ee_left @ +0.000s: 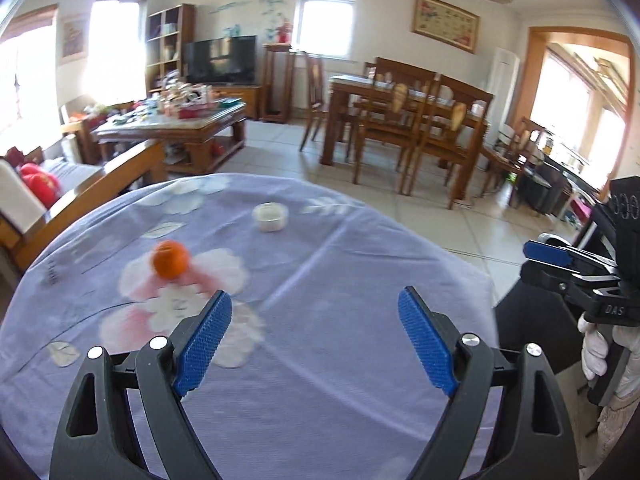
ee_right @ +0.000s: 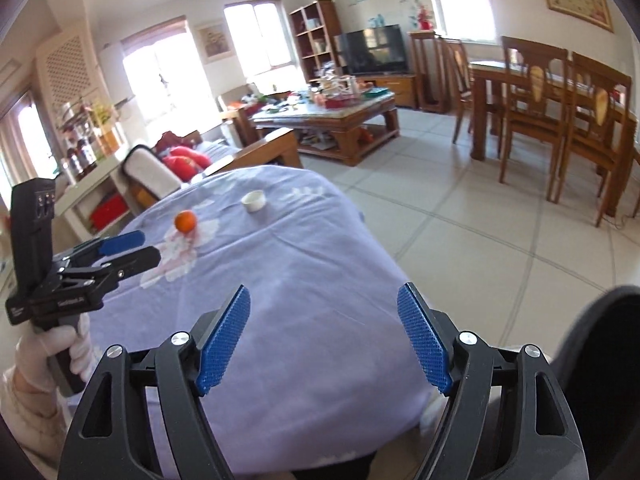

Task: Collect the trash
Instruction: 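Move both tools back over the table toward the orange and white cup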

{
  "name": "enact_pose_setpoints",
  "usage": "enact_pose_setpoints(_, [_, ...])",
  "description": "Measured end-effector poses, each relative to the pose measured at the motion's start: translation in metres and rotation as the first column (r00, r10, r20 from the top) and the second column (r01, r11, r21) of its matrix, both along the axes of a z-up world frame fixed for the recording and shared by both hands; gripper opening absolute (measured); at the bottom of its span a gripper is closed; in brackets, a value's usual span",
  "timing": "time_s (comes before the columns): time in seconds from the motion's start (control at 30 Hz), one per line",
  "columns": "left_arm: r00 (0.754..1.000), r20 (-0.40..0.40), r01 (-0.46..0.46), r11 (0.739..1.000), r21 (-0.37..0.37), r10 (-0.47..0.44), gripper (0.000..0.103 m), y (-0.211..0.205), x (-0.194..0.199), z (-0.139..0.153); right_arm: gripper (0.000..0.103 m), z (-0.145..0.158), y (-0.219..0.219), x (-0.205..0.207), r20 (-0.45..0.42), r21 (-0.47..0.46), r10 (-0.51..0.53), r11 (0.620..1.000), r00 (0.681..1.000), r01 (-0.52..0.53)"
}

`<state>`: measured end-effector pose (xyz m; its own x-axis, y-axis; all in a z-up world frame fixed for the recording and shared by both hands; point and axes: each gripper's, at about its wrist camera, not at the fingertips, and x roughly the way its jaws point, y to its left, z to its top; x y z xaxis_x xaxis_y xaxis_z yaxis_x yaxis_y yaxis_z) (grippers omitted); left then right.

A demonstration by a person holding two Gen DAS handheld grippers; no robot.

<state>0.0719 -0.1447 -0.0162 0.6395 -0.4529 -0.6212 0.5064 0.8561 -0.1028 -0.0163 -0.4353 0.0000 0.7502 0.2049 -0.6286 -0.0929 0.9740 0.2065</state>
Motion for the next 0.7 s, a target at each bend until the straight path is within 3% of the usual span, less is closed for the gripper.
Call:
enact_pose_setpoints(0.23, [0.995,-0.026,-0.093,0.995,0.019,0.094,0.085,0.052,0.027,-0.014,0.076,-0.004,0.048,0.052,-0.012,0.003,0.082,0.997,0.997,-0.082])
enact_pose_setpoints(0.7, [0.982,-0.111,-0.140,0.984,0.111,0.152,0.085,0.084,0.101,-0.036,0.075,-0.026,0.114,0.164,-0.102,-0.076,0.184,0.979,0.978,-0.192])
